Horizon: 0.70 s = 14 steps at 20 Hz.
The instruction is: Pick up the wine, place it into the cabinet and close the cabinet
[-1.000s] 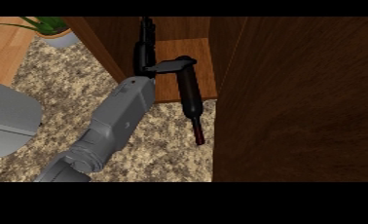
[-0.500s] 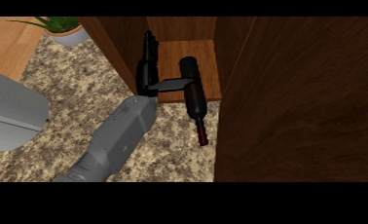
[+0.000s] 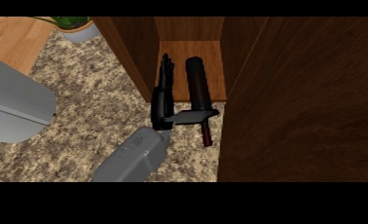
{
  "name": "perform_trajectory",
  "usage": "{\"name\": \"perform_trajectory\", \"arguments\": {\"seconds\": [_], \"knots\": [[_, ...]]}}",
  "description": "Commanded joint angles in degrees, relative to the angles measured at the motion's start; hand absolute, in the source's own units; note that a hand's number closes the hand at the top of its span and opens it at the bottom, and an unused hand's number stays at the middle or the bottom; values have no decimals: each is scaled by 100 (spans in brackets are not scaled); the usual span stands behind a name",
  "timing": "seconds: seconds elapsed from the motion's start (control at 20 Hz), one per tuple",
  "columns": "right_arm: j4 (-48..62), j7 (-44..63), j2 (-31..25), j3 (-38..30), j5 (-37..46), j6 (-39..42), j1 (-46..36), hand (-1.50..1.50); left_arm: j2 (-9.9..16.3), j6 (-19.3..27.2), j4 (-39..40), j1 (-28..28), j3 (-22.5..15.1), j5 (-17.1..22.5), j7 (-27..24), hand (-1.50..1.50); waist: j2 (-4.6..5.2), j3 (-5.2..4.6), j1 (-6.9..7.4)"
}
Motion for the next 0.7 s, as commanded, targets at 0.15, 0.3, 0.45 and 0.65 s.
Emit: {"name": "perform_trajectory", "arguments": {"seconds": [0.15,0.3,0.45,0.65], "knots": [[-383,-39,-3,43,7,21,304,-150,-2,769,-1818,1122,-667,-422,196,-150,9,0,55],[-334,3,-100,-312,-369,28,131,-150,1,1050,-2435,1438,-920,-771,442,-150,12,1,56],[-609,187,-67,-176,-201,-43,218,-150,549,1340,-3317,1746,-880,-906,951,-150,1,1,72],[-599,496,-114,-122,-198,-122,26,-150,801,1595,-4043,2163,-1005,-1283,1156,-150,10,-1,62]]}}
